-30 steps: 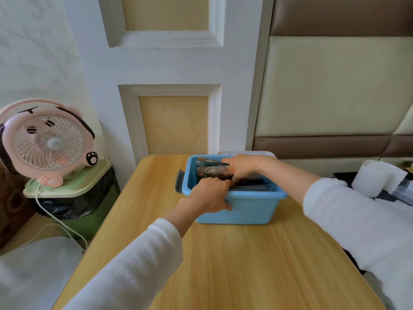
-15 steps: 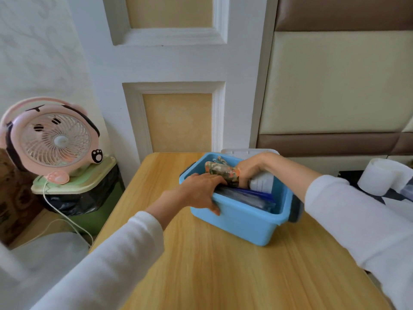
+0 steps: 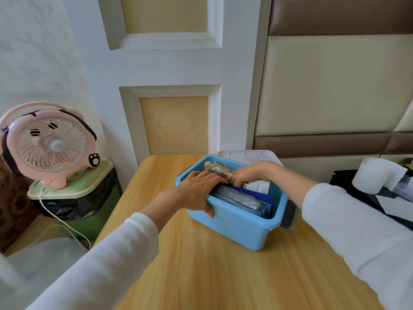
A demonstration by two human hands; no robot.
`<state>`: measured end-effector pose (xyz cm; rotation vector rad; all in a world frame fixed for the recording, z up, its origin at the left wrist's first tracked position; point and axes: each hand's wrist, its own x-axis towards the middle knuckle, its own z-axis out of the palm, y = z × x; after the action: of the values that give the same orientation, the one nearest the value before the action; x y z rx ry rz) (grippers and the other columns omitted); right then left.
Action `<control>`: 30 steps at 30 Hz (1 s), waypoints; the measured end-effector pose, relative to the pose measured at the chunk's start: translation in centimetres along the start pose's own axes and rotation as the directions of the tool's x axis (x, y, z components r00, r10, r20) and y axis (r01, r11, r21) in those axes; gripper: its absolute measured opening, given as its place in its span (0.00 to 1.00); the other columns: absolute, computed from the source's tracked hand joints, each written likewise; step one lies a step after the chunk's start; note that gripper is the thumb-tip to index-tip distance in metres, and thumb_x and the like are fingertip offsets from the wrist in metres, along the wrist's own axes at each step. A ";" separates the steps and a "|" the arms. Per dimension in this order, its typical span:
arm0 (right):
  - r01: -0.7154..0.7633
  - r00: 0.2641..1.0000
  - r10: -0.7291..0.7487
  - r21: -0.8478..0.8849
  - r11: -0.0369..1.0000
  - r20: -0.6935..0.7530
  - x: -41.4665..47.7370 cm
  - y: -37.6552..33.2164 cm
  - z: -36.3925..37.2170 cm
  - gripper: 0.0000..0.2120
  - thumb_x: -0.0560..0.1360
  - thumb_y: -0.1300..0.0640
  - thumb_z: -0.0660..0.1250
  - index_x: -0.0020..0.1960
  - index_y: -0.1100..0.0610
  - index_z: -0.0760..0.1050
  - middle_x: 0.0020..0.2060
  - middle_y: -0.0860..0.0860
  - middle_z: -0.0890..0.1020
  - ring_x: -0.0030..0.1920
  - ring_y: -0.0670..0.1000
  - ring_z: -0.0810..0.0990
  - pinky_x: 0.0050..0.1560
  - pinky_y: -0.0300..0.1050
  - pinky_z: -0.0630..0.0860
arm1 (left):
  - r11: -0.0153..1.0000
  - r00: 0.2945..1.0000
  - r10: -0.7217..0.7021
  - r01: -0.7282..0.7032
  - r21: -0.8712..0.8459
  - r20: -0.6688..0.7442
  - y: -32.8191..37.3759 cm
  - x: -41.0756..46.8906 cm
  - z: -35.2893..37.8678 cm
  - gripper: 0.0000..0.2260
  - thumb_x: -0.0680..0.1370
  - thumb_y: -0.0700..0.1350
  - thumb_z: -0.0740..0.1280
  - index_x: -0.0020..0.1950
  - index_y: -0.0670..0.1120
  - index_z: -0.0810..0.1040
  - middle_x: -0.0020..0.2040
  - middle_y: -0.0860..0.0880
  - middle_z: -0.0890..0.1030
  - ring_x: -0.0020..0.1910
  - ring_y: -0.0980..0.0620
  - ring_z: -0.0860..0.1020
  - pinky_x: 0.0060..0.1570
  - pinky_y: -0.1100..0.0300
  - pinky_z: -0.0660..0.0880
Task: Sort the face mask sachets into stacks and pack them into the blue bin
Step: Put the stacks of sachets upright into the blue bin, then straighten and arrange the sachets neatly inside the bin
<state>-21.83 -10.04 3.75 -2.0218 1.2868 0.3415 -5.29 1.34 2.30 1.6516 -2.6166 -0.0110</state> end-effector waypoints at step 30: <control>0.322 0.820 -0.263 0.030 0.946 -0.509 -5.6 4.9 2.8 0.22 0.75 0.46 0.66 0.68 0.45 0.67 0.64 0.48 0.74 0.63 0.49 0.72 0.63 0.46 0.70 | 0.243 0.659 -0.752 0.275 -0.930 -0.002 0.7 -5.2 2.7 0.18 0.75 0.49 0.67 0.59 0.45 0.63 0.52 0.47 0.76 0.46 0.52 0.77 0.45 0.54 0.76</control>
<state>-28.36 -5.53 2.79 -2.2454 1.2172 -0.4263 -3.79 6.25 -0.57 1.6507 -1.0878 -0.7770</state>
